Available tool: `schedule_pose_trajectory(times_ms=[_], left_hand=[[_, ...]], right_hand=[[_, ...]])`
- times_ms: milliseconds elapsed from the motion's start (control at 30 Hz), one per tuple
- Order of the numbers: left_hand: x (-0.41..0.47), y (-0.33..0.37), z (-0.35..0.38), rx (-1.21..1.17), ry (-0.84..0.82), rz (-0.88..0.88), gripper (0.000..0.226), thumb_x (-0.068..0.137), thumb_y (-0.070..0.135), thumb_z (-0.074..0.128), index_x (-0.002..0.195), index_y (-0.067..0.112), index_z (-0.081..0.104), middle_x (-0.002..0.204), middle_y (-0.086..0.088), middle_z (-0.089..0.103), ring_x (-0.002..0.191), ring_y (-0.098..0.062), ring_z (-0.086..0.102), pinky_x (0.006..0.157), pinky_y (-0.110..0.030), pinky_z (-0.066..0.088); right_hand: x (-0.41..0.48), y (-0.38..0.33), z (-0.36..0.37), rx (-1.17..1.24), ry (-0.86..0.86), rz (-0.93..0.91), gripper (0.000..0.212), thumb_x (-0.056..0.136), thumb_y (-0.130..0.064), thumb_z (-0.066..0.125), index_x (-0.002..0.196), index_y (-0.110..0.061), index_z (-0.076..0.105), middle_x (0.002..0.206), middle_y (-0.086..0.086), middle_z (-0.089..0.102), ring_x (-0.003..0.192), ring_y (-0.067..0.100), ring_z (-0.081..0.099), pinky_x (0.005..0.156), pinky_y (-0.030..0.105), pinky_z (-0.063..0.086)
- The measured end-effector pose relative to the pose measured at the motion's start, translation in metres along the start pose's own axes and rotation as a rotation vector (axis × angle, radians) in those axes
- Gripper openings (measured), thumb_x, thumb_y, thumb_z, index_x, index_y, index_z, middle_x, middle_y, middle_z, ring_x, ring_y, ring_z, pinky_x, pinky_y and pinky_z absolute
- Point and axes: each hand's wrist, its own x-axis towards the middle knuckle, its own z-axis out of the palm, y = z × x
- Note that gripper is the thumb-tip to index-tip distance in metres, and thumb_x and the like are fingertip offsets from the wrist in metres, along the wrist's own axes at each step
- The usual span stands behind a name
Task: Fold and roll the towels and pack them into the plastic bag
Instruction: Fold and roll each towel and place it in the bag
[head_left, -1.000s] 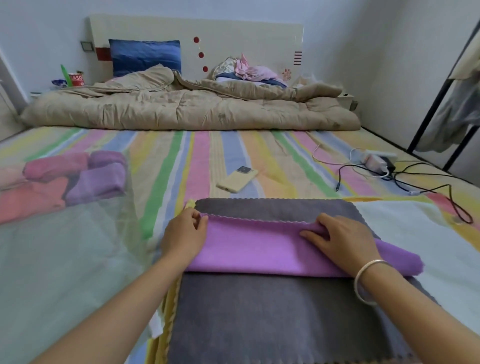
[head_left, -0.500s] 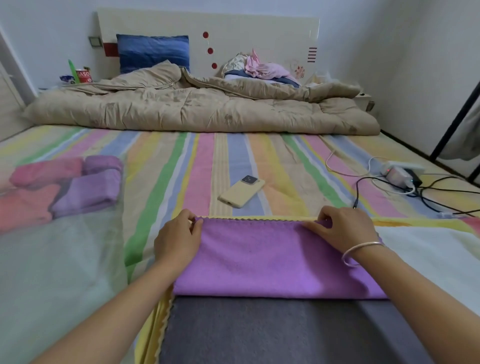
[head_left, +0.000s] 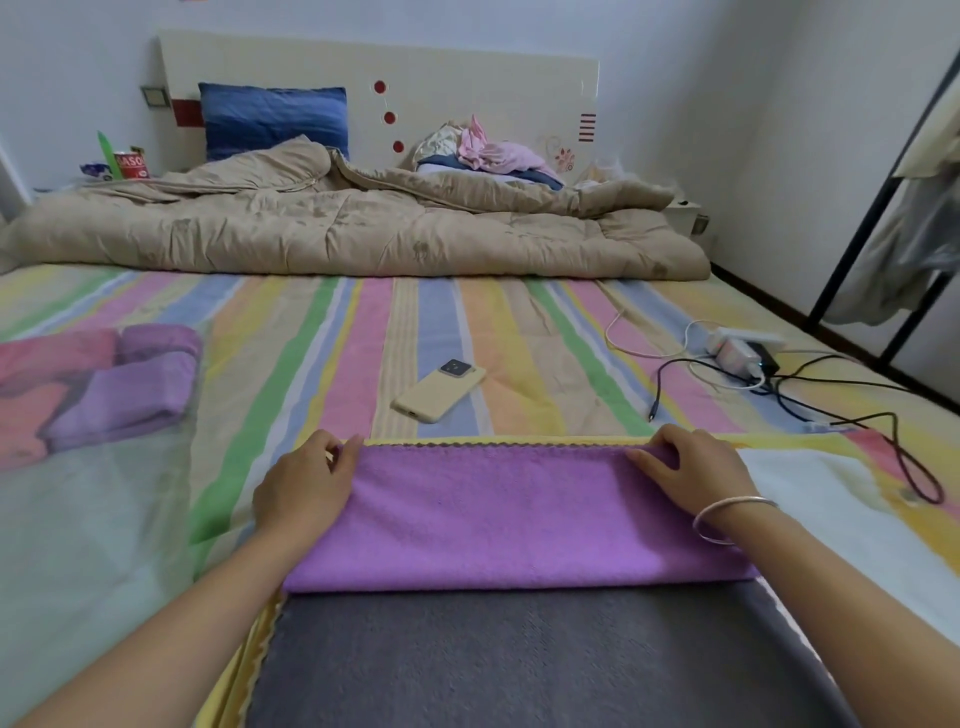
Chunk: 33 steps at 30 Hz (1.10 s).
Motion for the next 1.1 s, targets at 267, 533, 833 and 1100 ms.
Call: schedule_pose_trajectory(times_ms=[267, 533, 833, 1100], left_hand=[[-0.004, 0.005, -0.004, 0.063, 0.091, 0.038, 0.026, 0.096, 0.041, 0.05, 0.083, 0.018, 0.051, 0.08, -0.006, 0.065, 0.078, -0.034, 0.06, 0.063, -0.036, 0.045], [-0.002, 0.005, -0.004, 0.159, 0.1, 0.046, 0.025, 0.097, 0.041, 0.048, 0.091, 0.017, 0.051, 0.087, -0.01, 0.067, 0.078, -0.034, 0.06, 0.064, -0.037, 0.045], [-0.062, 0.086, 0.014, 0.206, -0.082, 0.537, 0.078, 0.084, 0.049, 0.003, 0.15, 0.018, 0.032, 0.159, -0.005, 0.024, 0.147, -0.021, 0.021, 0.119, -0.046, 0.014], [-0.077, 0.064, 0.029, 0.394, -0.309, 0.539, 0.09, 0.071, 0.062, -0.021, 0.153, 0.03, -0.007, 0.162, 0.001, -0.011, 0.148, -0.012, -0.014, 0.12, -0.044, -0.01]], right_hand=[[0.009, -0.005, 0.0, 0.044, 0.091, 0.053, 0.027, 0.085, -0.05, 0.061, 0.085, -0.023, 0.063, 0.085, 0.008, 0.065, 0.084, 0.031, 0.058, 0.068, 0.035, 0.042], [0.005, -0.021, 0.004, -0.132, 0.097, 0.078, 0.034, 0.084, -0.043, 0.063, 0.107, -0.017, 0.062, 0.109, 0.009, 0.063, 0.103, 0.033, 0.054, 0.083, 0.04, 0.044], [-0.097, -0.149, 0.027, -0.083, -0.307, -0.372, 0.067, 0.094, -0.061, 0.007, 0.135, -0.032, 0.051, 0.147, 0.0, 0.043, 0.136, 0.025, 0.039, 0.107, 0.048, 0.014], [-0.108, -0.064, -0.006, -0.151, -0.345, 0.2, 0.076, 0.086, -0.074, 0.008, 0.151, -0.035, -0.001, 0.16, -0.005, -0.012, 0.147, 0.019, -0.012, 0.117, 0.047, -0.009]])
